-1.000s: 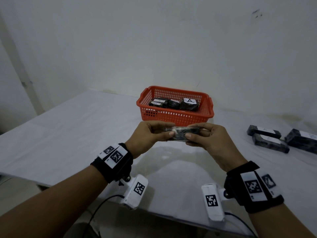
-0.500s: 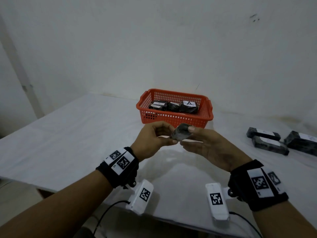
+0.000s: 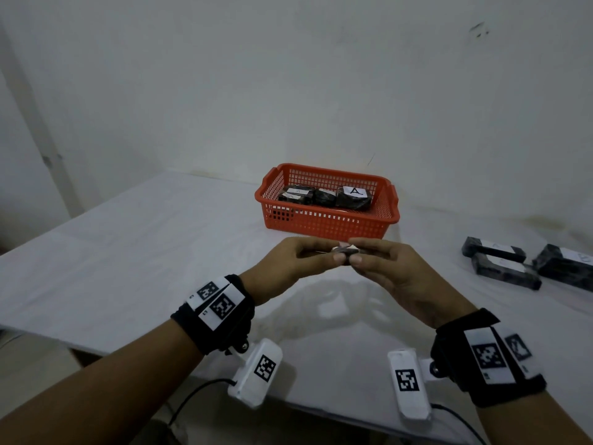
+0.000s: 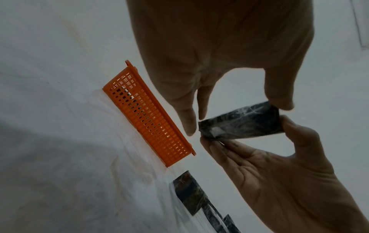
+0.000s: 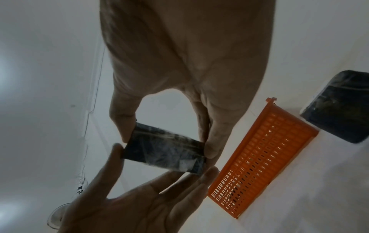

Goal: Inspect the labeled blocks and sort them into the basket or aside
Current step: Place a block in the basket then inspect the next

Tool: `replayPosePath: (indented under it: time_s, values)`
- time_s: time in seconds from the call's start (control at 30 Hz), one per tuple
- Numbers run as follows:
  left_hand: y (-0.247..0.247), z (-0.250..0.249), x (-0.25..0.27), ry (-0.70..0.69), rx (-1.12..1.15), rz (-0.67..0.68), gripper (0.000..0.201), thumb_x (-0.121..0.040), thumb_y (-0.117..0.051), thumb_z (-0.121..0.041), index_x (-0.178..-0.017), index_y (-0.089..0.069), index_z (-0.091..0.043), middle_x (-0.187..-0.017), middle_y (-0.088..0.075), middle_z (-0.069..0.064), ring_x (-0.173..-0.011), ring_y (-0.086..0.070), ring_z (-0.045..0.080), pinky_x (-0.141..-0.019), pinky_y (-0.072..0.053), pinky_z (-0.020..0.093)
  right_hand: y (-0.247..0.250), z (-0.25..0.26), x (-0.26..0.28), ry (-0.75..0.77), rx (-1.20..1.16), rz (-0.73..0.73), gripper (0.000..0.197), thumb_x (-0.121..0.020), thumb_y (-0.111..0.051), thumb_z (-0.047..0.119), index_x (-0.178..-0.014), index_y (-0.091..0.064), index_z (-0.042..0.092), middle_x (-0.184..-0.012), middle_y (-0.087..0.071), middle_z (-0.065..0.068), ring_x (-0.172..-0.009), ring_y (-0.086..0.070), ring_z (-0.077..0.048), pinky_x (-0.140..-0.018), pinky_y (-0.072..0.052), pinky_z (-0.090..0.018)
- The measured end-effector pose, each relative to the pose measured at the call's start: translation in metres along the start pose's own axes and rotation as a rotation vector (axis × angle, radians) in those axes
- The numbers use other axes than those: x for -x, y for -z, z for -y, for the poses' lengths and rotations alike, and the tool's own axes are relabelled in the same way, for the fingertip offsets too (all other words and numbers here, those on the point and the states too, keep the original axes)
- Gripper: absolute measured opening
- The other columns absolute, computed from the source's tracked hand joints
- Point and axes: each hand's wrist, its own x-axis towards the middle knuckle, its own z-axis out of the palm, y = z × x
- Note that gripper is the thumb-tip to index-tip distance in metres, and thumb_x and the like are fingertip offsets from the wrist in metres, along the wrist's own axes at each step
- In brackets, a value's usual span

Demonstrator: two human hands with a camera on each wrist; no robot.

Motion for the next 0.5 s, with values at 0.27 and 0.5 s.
replayPosePath:
  time_s: [0.27,0.5]
  values:
    - [-0.005,0.001,0.0,-0.019,0.046,-0.025,0.036,-0.094,-0.071,-0.016,-0.128,-0.068,-0.008,-0.121,-0.075,0.006,-0.114,-0.071,0.018,-0.103,-0.055,0.034,-0.004,0.007,0.01,0.06,0.047,0.032,0.038,-0.073,-0.081,0.035,-0.109,-0.079,0.024,-0.115,-0.079,-0.004,-0.114,-0.073,-0.017,-0.108,-0.049,-0.039]
    - [-0.005,0.0,0.001,-0.004,0.1,-0.032,0.04,-0.087,-0.075,-0.019,-0.126,-0.069,-0.01,-0.12,-0.075,0.006,-0.114,-0.071,0.019,-0.104,-0.054,0.035,-0.001,0.005,0.014,0.053,0.051,0.088,0.043,-0.082,-0.08,0.019,-0.124,-0.071,0.018,-0.118,-0.078,-0.003,-0.115,-0.072,-0.016,-0.101,-0.056,-0.029]
